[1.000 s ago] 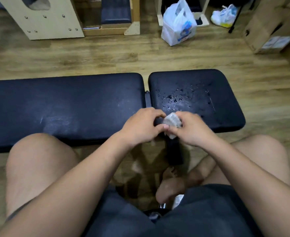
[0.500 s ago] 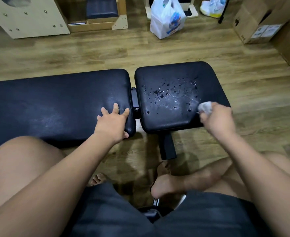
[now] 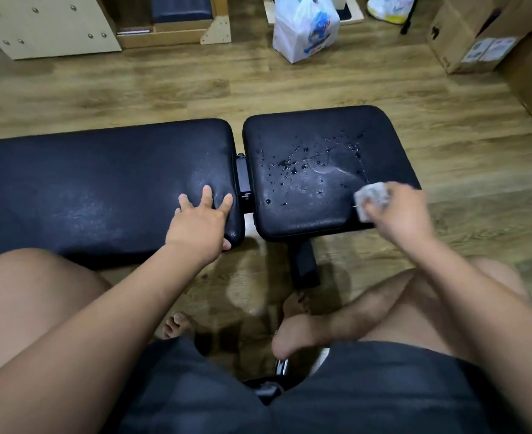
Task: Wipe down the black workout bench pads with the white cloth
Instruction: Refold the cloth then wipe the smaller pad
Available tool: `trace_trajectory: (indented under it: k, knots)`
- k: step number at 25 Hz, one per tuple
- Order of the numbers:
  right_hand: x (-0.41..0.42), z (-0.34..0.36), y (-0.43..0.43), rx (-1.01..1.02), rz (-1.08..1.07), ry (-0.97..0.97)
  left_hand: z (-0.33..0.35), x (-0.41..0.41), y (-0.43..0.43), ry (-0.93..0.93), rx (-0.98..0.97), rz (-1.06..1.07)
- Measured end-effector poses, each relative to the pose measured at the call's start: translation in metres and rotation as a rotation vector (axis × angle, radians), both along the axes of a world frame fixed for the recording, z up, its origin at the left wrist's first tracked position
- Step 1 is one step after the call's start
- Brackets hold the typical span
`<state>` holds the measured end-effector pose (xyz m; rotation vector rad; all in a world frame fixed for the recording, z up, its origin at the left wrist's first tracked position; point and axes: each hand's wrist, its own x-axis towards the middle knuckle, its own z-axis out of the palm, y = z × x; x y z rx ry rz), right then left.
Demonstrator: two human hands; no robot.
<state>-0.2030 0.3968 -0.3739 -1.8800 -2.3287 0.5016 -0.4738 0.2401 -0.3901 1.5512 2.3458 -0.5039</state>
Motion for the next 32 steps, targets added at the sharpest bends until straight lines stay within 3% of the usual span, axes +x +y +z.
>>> trace_trajectory:
  k: [3, 5, 8, 12, 15, 19, 22, 26, 29, 32]
  knots:
    - [0.049, 0.009, 0.031, -0.011, -0.261, -0.013, -0.003, -0.001, 0.0, -0.016, 0.018, 0.0]
    - [0.029, 0.004, 0.019, 0.018, -0.28, 0.01, -0.004, 0.0, 0.002, -0.026, 0.016, 0.012]
    - [-0.054, -0.014, -0.029, 0.051, -0.092, 0.023, -0.001, -0.002, 0.005, -0.034, 0.007, 0.031]
    - [-0.143, -0.012, -0.083, -0.09, 0.22, 0.088, 0.001, -0.003, 0.003, -0.023, 0.01, 0.015]
    - [-0.103, -0.004, -0.056, -0.086, 0.171, 0.088, 0.0, -0.005, -0.002, -0.016, 0.017, 0.009]
    - [0.018, 0.015, 0.025, -0.001, -0.14, -0.073, -0.002, -0.004, -0.005, -0.004, 0.046, -0.02]
    - [0.038, 0.019, 0.036, 0.017, -0.258, -0.097, -0.004, -0.002, -0.004, 0.011, 0.03, -0.014]
    - [-0.064, 0.001, -0.015, 0.055, -0.108, -0.025, -0.003, -0.002, -0.003, 0.025, 0.022, -0.015]
    - [-0.156, 0.001, -0.07, -0.087, 0.138, 0.069, -0.001, -0.003, -0.006, 0.022, 0.032, -0.015]
    - [-0.167, 0.0, -0.08, -0.162, 0.217, 0.106, -0.001, -0.004, -0.006, 0.014, 0.036, -0.018]
